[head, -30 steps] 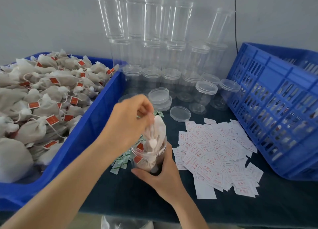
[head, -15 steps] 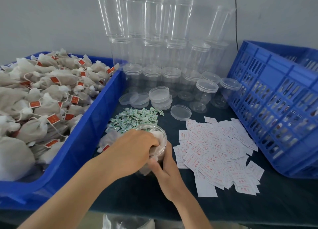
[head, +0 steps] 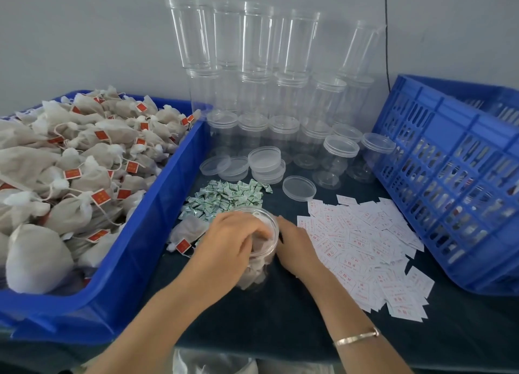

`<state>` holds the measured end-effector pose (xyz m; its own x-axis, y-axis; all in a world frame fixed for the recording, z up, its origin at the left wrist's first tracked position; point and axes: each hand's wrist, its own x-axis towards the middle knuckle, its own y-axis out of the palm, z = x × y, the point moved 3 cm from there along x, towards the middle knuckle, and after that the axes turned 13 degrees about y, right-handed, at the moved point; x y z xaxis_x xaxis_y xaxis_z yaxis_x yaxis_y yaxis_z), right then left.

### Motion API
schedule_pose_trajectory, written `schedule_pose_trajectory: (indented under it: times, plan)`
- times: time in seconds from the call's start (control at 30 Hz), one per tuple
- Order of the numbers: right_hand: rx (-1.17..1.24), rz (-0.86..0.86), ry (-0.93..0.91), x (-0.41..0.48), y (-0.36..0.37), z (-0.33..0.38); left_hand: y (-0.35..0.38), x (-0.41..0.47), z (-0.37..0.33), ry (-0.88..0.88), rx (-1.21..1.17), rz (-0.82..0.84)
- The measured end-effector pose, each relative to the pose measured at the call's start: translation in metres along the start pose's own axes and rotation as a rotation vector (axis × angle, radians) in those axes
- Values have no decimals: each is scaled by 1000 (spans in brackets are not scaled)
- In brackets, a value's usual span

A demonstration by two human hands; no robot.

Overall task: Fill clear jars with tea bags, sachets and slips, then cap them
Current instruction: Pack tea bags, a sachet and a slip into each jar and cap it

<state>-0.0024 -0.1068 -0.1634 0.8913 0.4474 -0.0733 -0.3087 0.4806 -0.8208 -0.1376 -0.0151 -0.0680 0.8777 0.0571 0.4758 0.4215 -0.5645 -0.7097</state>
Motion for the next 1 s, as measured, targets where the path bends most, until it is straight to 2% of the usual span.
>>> schedule_pose_trajectory:
  times: [0.07,0.1,0.2,0.27,0.4,0.47,0.57,0.67,0.73,0.83,0.9,1.0]
  plan:
    - [-172,-100,-46,1,5,3,-1,-12,8,-55,-190,-262]
    - [-221,-154,-56,0,5,4,0,-17,12,-63,-278,-314]
    - [-296,-229,-82,0,6,5,13,-28,19,-174,-521,-229]
    - [-158,-267,-38,-2,-1,4,23,-29,19,-178,-554,-212]
    - [376,-392,48,-20,-43,6,35,-27,20,-203,-601,-285]
    - [542,-454,-19,-35,-65,15,42,-25,20,-221,-625,-320]
    - [642,-515,-187,-64,-88,27,56,-19,16,-215,-621,-326]
    - [507,-449,-294,-79,-89,30,64,-14,9,-181,-613,-326]
    - [380,-355,-275,-78,-80,23,68,-12,6,-166,-617,-330]
    - [456,-278,-106,-73,-75,0,68,-12,6,-159,-609,-339]
    - [304,-299,13,-68,-74,-19,68,-13,8,-166,-618,-334]
    - [2,-149,125,-70,-64,-43,70,-14,10,-169,-626,-325]
